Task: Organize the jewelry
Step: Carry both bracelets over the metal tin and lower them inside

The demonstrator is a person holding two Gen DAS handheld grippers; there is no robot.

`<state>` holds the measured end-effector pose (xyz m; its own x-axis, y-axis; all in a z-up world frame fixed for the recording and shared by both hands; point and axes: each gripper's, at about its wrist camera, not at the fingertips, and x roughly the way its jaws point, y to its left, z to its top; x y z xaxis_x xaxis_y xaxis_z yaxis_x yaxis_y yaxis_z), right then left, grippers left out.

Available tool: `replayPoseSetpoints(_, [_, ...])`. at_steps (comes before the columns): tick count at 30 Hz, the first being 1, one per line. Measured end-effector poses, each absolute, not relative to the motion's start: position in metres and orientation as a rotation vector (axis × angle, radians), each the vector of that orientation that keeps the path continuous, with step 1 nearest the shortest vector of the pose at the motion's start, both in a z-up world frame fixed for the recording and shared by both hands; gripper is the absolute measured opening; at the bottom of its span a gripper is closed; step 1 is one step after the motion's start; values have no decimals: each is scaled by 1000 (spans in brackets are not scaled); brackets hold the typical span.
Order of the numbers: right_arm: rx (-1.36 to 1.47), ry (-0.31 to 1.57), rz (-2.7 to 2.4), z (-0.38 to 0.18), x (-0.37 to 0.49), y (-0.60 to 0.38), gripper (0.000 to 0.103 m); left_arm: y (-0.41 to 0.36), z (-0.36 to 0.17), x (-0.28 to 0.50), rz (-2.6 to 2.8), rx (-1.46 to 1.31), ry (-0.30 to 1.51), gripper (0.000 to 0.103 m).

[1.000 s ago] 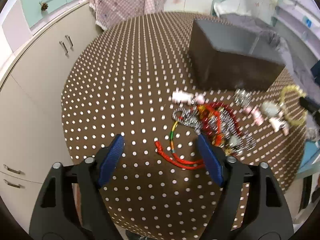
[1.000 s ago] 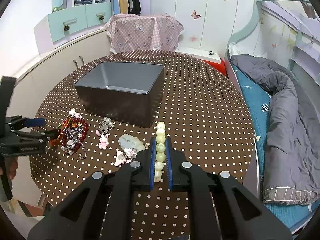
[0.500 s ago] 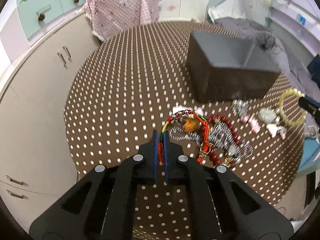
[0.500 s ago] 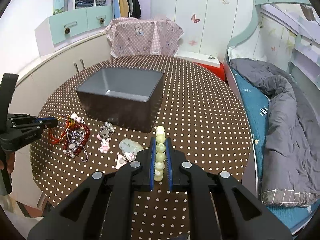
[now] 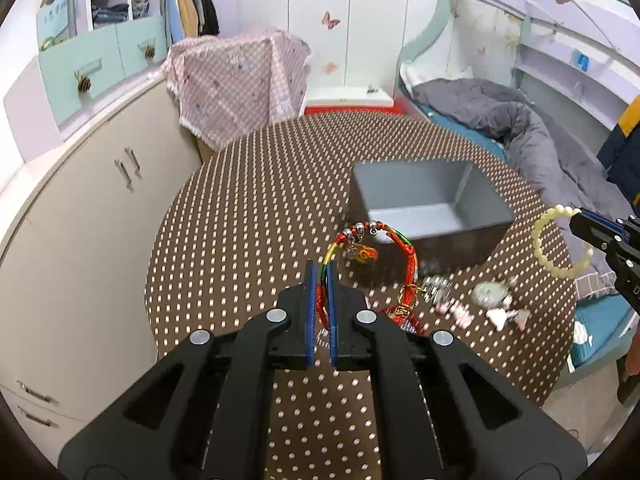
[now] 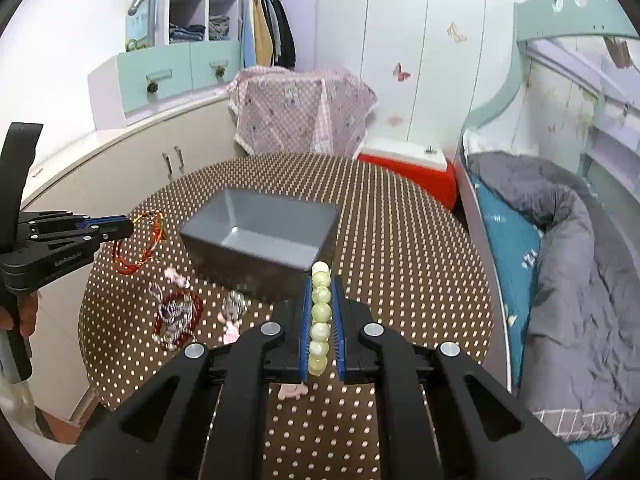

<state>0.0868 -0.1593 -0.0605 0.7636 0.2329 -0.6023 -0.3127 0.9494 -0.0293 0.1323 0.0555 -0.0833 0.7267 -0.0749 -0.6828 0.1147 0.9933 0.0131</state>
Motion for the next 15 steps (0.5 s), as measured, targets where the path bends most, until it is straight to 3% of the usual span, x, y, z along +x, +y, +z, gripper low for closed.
replayPoseSetpoints(15, [-114,576,332,-39,123,-144,8,26,-68,164,-179,46,695,5])
